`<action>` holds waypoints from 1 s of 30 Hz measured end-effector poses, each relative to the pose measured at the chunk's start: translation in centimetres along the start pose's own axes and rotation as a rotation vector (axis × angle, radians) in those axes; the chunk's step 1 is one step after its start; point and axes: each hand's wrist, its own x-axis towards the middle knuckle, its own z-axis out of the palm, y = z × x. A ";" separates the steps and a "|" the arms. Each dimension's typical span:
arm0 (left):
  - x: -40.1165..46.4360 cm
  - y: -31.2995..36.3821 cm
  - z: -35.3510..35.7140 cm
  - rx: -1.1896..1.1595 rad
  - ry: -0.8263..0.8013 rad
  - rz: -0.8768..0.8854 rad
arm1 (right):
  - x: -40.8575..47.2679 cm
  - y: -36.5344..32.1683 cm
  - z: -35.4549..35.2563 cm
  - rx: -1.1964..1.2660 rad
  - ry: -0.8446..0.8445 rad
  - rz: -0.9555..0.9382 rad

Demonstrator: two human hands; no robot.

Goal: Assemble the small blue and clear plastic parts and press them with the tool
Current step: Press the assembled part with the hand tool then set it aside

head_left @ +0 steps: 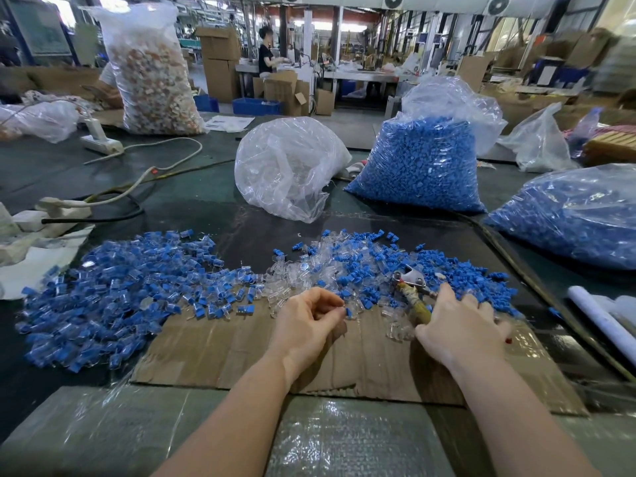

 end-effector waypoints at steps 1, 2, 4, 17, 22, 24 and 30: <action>0.0 0.0 -0.1 -0.023 0.006 -0.011 | 0.0 -0.1 -0.1 -0.006 0.015 -0.008; 0.0 -0.1 -0.1 -0.049 0.011 -0.023 | -0.1 -0.1 -0.2 -0.005 0.037 -0.018; 0.1 0.0 -0.2 -0.100 0.020 -0.045 | -0.5 -0.2 -0.5 0.013 0.090 -0.048; 1.2 -0.5 -0.3 -0.522 0.135 -0.249 | -4.8 -3.1 -3.0 0.605 -0.404 -0.379; 1.3 -0.1 -0.2 -0.523 0.161 -0.284 | -5.2 -3.1 -3.5 0.617 -0.486 -0.389; 1.3 0.2 -0.2 -0.512 0.178 -0.288 | -5.4 -3.0 -3.9 0.626 -0.516 -0.401; 1.3 0.5 -0.3 -0.473 0.192 -0.299 | -5.4 -2.8 -4.2 0.596 -0.568 -0.430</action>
